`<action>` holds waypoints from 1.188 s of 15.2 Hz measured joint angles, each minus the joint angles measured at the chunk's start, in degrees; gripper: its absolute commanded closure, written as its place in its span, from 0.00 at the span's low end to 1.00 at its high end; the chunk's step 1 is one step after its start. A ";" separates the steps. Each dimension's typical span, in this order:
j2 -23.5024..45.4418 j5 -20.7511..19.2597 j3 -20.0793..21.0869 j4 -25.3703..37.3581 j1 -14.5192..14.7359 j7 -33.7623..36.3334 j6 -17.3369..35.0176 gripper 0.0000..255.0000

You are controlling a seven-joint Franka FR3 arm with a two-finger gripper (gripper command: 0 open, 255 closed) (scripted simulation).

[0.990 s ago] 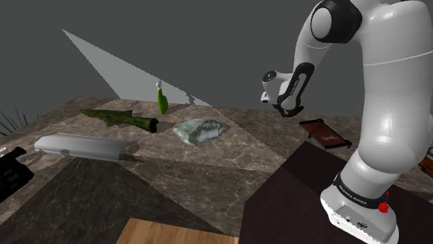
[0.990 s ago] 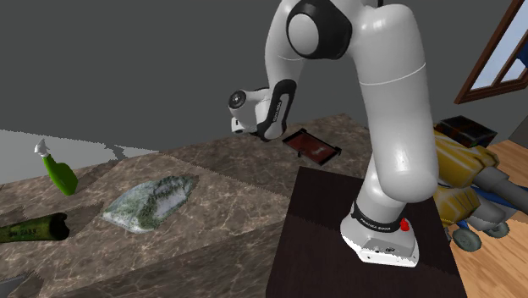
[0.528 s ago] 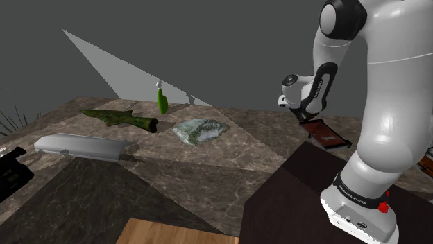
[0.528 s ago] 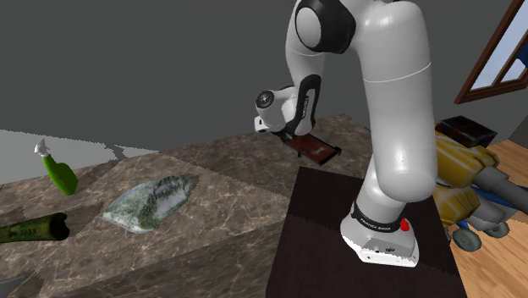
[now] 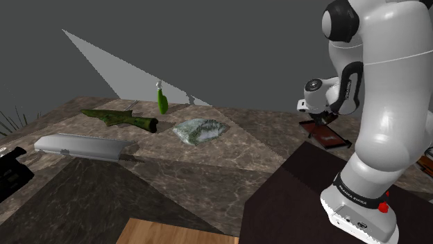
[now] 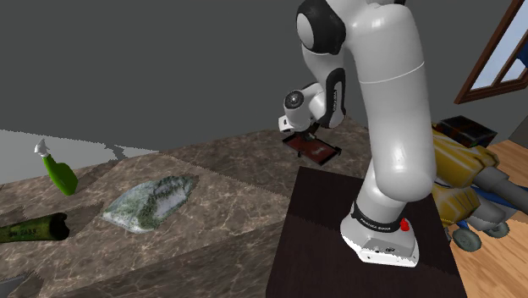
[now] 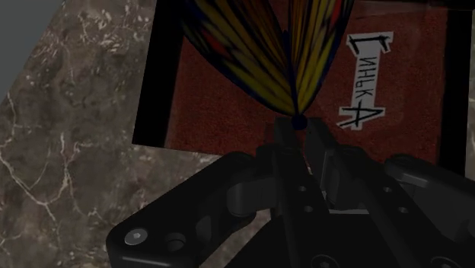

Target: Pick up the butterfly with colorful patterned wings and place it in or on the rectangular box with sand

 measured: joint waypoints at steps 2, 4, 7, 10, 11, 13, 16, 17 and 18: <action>1.59 -4.51 -0.17 0.98 -0.91 4.26 1.31 1.00; 3.26 -7.61 0.73 2.12 -1.74 8.04 1.85 1.00; 6.22 -12.79 3.28 4.51 -3.97 14.57 2.21 1.00; 7.85 -16.55 5.60 5.91 -5.84 19.16 1.78 1.00; 7.96 -16.85 5.80 6.00 -6.01 19.51 1.73 1.00; 8.08 -17.08 5.97 6.13 -6.17 19.80 1.71 1.00; 8.12 -17.14 6.02 6.17 -6.22 19.87 1.70 0.00; 8.12 -17.15 6.02 6.17 -6.22 19.88 1.70 0.00; 8.13 -17.15 6.03 6.17 -6.22 19.88 1.70 0.00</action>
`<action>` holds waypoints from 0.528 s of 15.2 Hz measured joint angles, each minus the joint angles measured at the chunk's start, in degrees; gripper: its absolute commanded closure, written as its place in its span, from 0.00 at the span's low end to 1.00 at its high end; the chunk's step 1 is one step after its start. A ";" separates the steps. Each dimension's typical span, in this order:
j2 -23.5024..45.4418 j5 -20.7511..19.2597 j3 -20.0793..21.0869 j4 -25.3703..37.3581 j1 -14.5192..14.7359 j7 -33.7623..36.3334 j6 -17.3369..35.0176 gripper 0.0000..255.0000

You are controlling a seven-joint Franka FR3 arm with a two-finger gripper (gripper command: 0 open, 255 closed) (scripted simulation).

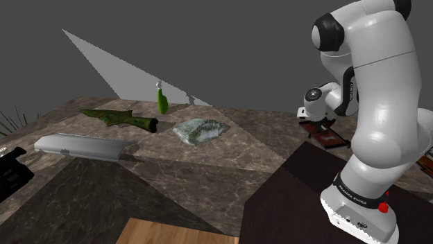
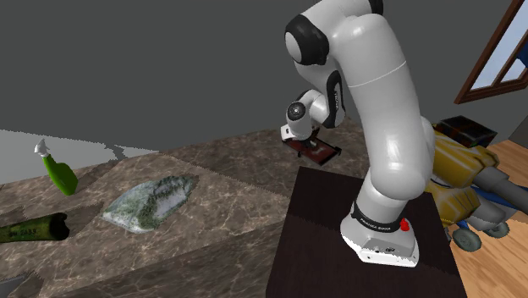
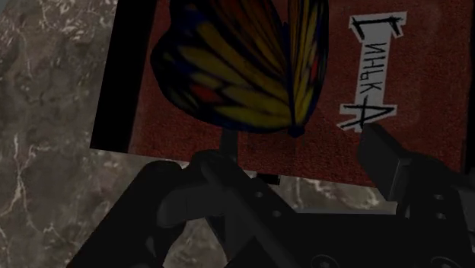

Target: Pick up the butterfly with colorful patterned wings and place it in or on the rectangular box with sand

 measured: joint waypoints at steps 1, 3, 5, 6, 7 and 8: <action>0.00 0.00 0.00 0.00 0.00 0.00 0.00 0.00; 0.00 0.00 0.00 0.00 0.00 0.00 0.00 0.00; -0.84 1.55 -1.17 -0.87 1.21 -1.67 0.12 0.00; -2.63 3.21 -2.60 -2.74 2.98 -3.65 -0.27 0.00; -4.45 5.08 -3.91 -4.55 4.79 -5.78 -0.88 0.00; -6.43 8.84 -5.60 -6.41 7.40 -9.68 -1.59 0.00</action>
